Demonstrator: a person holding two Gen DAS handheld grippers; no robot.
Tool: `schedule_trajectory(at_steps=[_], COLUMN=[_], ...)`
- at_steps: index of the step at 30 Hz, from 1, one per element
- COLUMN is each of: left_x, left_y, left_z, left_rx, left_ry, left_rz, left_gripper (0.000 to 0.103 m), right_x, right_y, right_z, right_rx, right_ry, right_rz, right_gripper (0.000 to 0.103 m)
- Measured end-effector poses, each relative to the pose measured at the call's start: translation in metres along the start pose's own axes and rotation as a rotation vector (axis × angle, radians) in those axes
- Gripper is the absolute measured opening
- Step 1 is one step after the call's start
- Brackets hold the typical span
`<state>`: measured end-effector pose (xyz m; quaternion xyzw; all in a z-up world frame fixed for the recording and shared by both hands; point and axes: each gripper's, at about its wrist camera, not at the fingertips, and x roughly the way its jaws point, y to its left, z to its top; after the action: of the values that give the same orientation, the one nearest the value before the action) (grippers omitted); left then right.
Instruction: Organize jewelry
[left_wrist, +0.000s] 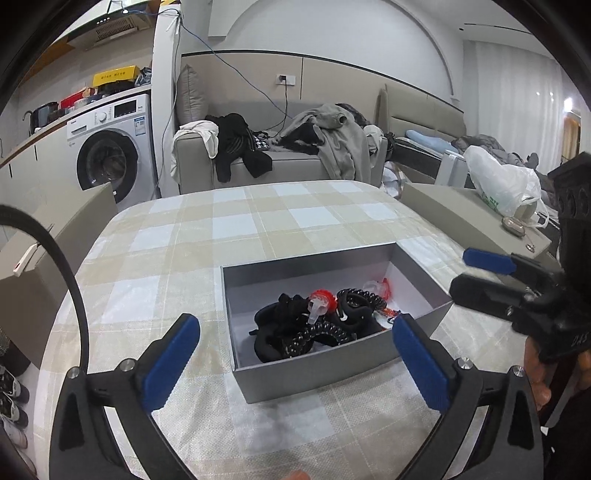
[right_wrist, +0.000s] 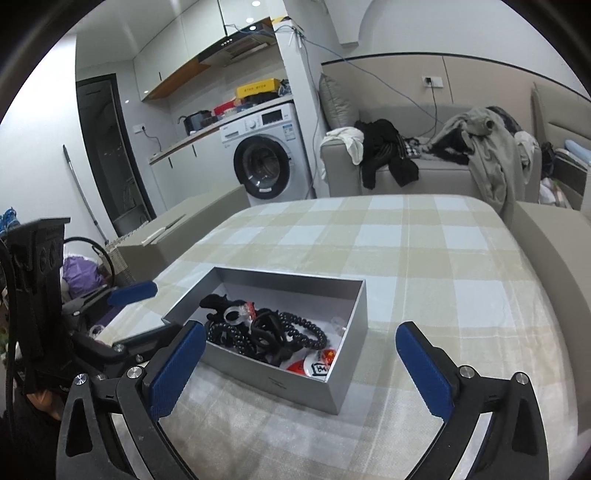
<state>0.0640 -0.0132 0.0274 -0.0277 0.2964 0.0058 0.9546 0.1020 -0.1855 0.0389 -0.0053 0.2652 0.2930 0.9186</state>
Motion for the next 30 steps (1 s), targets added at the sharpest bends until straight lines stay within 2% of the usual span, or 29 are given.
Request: schedule_trajectory(at_steps=[5,11,15,18,30], left_x=[0.000,-0.006,-0.004,-0.003,-0.012], left_y=[0.007,0.013,0.011,0.011,0.021], left_z=[-0.009,-0.010,-0.012,-0.015,-0.017], left_rx=[-0.002,-0.028,-0.014,-0.005,-0.068], left_ry=[-0.021,-0.067,-0.063,-0.061,-0.107], left_rz=[0.025,0.039,0.048,0.050,0.076], left_gripper=[0.101,0.101,0.101,0.101,0.102], right_x=[-0.004,-0.003,-0.003,-0.004,-0.011], right_y=[-0.002,-0.004,-0.003,-0.001,0.009], right_z=[-0.004,-0.006,-0.007,-0.010,-0.015], right_rx=[-0.029,-0.033,-0.045,-0.057,-0.104], right_ry=[-0.043,-0.063,-0.076,-0.090,-0.155], right_rz=[-0.034,-0.030,0.003,-0.013,-0.042], right_gripper=[0.103,0.103,0.103,0.103,0.103])
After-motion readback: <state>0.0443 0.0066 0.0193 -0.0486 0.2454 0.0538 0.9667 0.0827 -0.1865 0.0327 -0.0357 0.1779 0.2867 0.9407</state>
